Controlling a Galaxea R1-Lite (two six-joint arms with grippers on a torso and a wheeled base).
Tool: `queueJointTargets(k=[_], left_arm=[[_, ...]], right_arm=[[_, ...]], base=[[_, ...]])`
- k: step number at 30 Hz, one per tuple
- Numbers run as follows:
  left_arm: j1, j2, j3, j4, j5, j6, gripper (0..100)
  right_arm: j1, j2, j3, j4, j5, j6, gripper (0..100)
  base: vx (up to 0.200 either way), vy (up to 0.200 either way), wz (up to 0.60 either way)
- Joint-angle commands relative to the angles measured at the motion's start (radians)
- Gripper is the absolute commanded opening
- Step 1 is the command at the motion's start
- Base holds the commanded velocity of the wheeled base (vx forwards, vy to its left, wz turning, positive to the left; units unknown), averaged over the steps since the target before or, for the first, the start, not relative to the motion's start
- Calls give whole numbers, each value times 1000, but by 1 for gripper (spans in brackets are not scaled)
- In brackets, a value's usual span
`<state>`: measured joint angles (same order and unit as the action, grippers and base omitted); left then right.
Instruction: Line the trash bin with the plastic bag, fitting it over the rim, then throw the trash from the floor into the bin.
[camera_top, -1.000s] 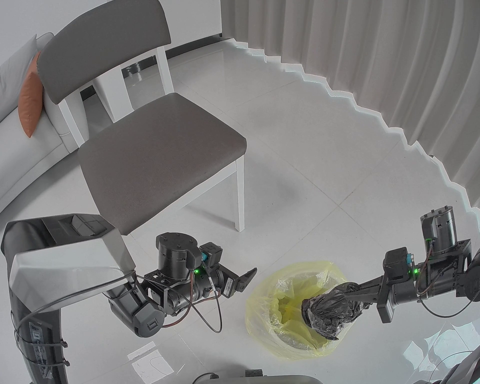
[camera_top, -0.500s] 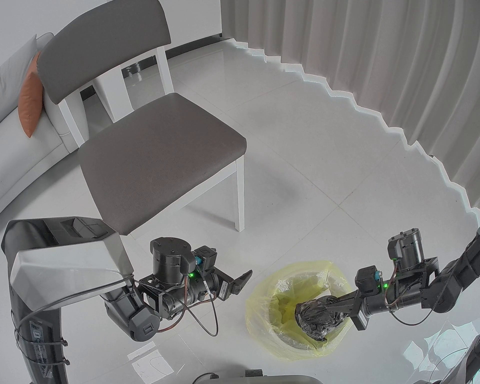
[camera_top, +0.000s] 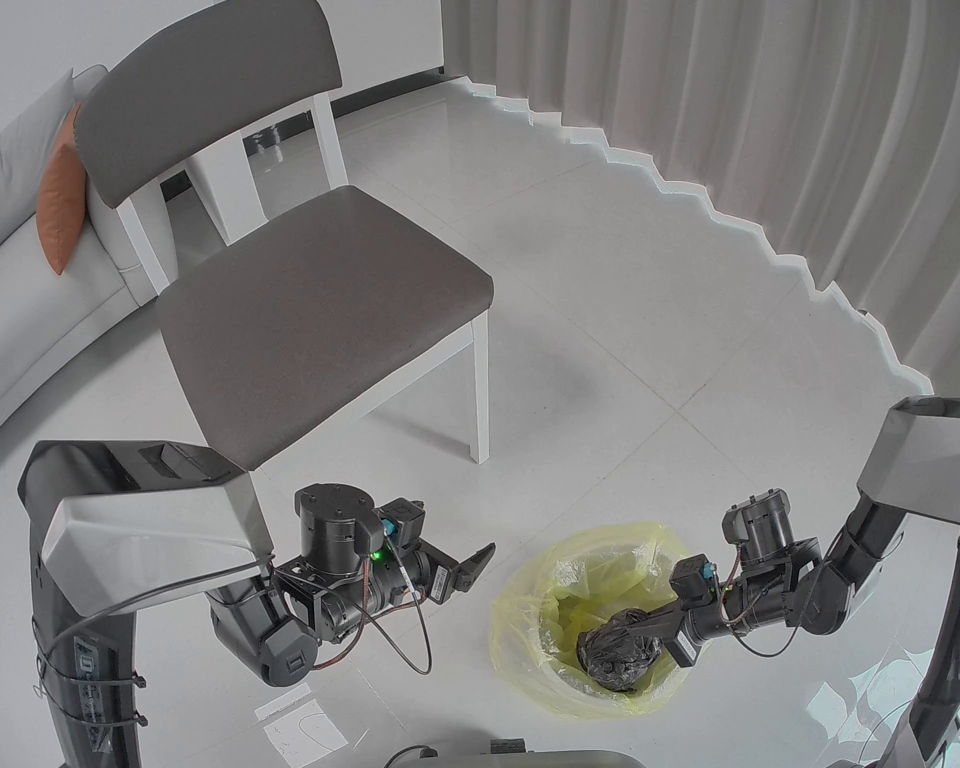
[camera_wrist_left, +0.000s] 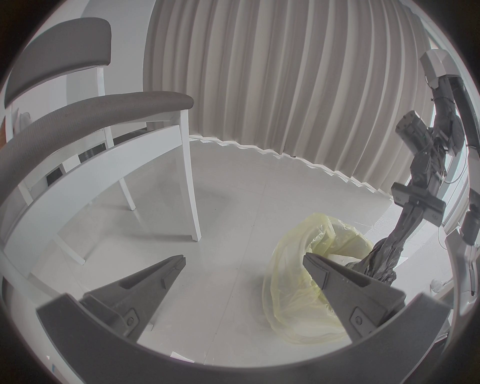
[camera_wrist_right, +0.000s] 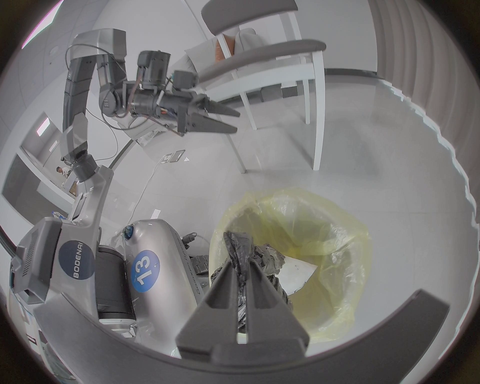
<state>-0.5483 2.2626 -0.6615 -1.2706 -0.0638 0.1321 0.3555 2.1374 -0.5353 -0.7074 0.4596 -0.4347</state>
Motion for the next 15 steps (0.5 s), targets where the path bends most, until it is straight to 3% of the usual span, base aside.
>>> queueJointTargets(k=[1,5,15], left_arm=[[2,25,0,-12,-2,0,100],[2,43,-4,-26,-5,0,100],[1,61,-27,-26,-5,0,100]], right_arm=[[-17,87,-38,-3,1,-1,0],[-55,130,-106,6,4,1,0],[-43,242,-190,9,4,-4,0]], base=[[0,0,0],[0,0,0],[0,0,0]])
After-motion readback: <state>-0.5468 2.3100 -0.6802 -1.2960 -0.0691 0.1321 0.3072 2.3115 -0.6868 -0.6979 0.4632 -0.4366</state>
